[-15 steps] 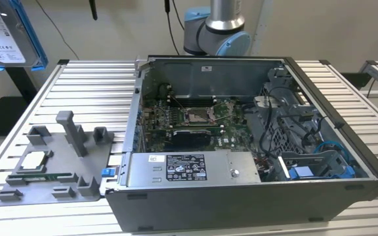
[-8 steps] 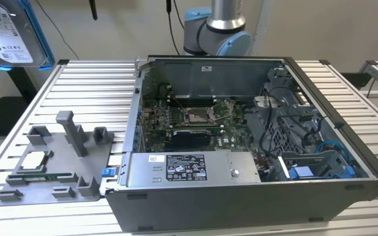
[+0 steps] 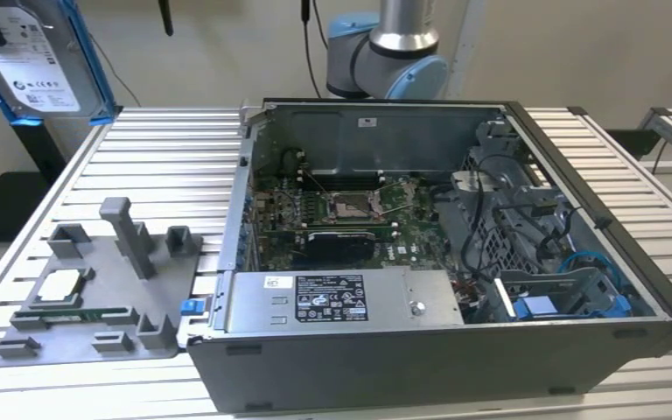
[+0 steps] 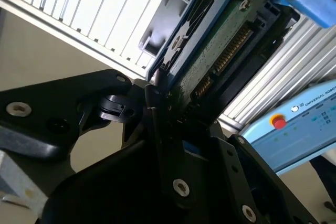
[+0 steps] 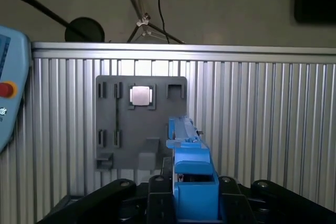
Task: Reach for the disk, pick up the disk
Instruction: 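Pick up the disk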
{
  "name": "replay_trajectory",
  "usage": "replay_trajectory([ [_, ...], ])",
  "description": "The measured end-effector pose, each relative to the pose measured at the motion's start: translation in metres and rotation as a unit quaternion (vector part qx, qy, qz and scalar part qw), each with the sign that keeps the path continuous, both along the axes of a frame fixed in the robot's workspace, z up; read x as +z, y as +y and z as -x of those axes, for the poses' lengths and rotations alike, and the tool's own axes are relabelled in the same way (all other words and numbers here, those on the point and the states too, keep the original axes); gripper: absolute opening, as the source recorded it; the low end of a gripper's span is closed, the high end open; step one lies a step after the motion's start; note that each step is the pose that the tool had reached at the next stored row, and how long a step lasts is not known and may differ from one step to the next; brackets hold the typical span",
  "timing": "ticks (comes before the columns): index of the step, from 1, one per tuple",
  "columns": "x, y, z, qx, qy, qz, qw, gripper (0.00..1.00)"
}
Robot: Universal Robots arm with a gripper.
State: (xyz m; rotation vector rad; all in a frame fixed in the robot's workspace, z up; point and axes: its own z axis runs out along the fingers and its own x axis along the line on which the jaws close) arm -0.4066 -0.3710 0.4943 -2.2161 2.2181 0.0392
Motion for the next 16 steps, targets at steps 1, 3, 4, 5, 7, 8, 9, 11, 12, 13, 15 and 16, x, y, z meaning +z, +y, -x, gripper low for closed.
replay_trajectory([
  [1, 0.0, 0.0, -0.002, 0.0, 0.0, 0.0, 1.0, 0.0],
  [3, 0.0, 0.0, -0.007, 0.0, 0.0, 0.0, 1.0, 0.0],
  [4, -0.0001, 0.0, -0.009, 0.0, -0.0001, 0.0, 1.0, 0.0],
  [5, -0.0001, 0.0, -0.011, 0.0, 0.0, 0.0, 1.0, 0.0],
  [7, 0.0, 0.0, -0.016, 0.0, 0.0, 0.0, 1.0, 0.0],
  [8, 0.0, 0.0, -0.018, 0.0, 0.0, 0.0, 1.0, 0.0],
  [9, 0.0, 0.0, -0.02, 0.0, -0.0001, 0.0, 1.0, 0.0],
  [11, -0.0001, 0.0001, -0.025, 0.0, -0.0001, 0.0, 1.0, 0.0],
  [12, -0.0001, 0.0001, -0.027, 0.0, -0.0001, 0.0, 1.0, 0.0],
  [13, -0.0001, 0.0001, -0.029, 0.0, -0.0001, 0.0, 1.0, 0.0],
  [15, 0.0, 0.0001, -0.034, 0.0, 0.0, 0.0, 1.0, 0.0],
  [16, -0.0001, 0.0001, -0.036, 0.0, 0.0, 0.0, 1.0, 0.0],
])
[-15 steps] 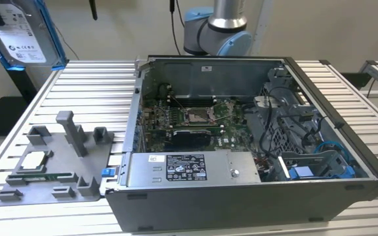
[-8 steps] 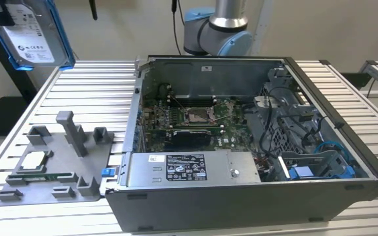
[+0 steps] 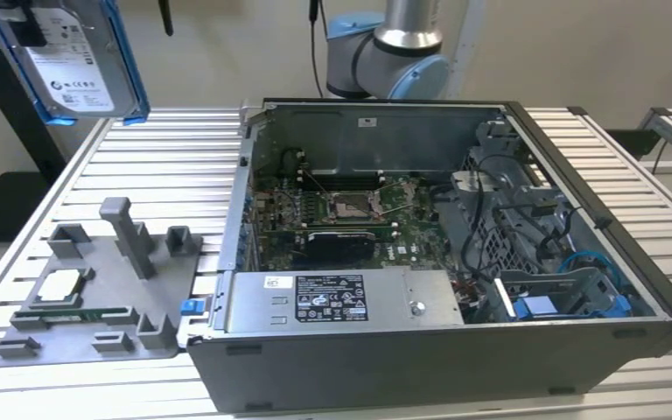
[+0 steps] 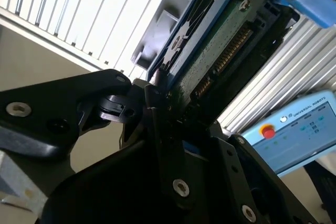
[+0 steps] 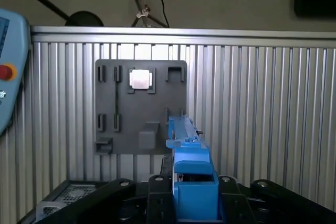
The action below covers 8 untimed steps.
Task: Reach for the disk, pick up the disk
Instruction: 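Pick up the disk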
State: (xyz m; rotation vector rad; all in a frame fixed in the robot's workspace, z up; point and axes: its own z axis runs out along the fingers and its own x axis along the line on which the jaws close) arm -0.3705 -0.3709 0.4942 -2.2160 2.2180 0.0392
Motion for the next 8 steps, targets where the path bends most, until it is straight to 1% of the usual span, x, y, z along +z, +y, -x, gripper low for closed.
replay_trajectory([
  [8, 0.0, 0.0, -0.019, 0.0, 0.0, 0.0, 1.0, 0.0],
])
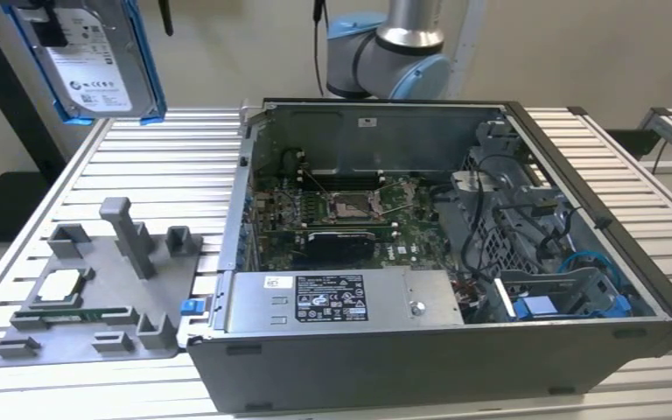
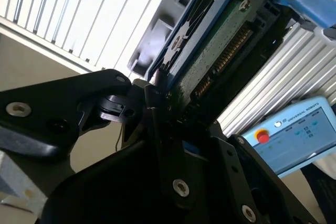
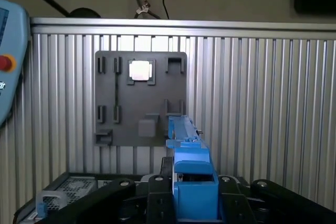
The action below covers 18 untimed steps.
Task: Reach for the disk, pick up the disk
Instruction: 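Pick up the disk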
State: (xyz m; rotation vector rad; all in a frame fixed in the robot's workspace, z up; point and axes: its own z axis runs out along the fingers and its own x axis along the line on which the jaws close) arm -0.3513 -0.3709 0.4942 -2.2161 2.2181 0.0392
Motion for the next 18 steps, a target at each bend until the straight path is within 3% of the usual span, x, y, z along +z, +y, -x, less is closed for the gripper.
replay_trajectory([
  [18, -0.0001, 0.0002, -0.041, 0.0, 0.0, 0.0, 1.0, 0.0],
])
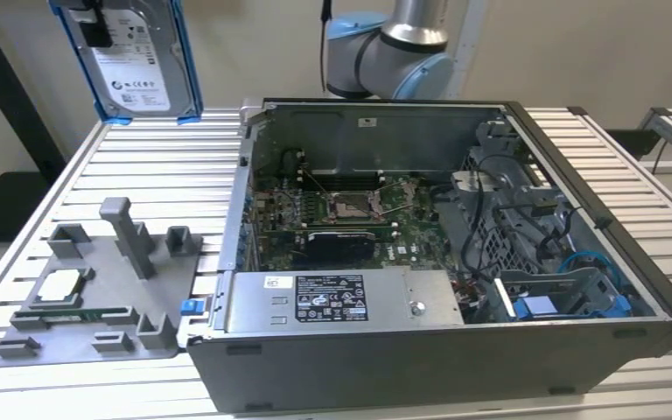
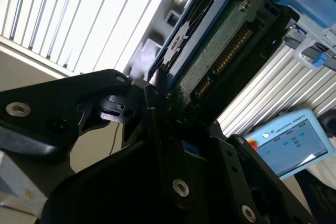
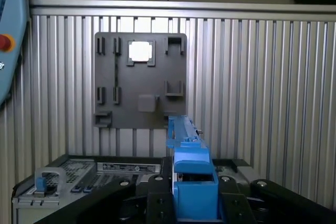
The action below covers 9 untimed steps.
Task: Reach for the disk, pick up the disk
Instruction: 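Pick up the disk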
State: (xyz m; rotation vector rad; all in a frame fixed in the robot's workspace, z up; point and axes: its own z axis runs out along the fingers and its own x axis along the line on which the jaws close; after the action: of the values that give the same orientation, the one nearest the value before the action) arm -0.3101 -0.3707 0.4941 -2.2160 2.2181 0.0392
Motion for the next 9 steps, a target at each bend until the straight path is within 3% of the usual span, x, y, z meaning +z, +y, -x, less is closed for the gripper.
replay_trajectory([
  [9, 0.0, 0.0001, -0.02, 0.0, 0.0, 0.0, 1.0, 0.0],
])
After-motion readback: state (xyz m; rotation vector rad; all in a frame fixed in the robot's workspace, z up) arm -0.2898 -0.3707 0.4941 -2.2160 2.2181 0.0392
